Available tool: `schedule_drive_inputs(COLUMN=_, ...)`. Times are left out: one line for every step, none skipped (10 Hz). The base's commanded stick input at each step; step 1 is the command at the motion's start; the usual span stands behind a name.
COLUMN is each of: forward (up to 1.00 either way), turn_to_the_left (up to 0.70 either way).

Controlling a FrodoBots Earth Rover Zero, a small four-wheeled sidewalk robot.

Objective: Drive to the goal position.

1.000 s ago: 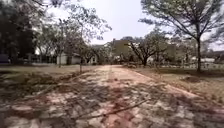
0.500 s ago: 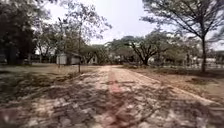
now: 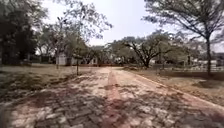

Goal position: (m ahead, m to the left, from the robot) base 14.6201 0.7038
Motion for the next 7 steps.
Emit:
schedule_drive_inputs(forward=0.70, turn_to_the_left=0.00)
schedule_drive_inputs(forward=0.70, turn_to_the_left=0.00)
schedule_drive_inputs(forward=0.70, turn_to_the_left=0.00)
schedule_drive_inputs(forward=0.70, turn_to_the_left=0.00)
schedule_drive_inputs(forward=0.70, turn_to_the_left=0.00)
schedule_drive_inputs(forward=0.70, turn_to_the_left=0.00)
schedule_drive_inputs(forward=0.70, turn_to_the_left=0.00)
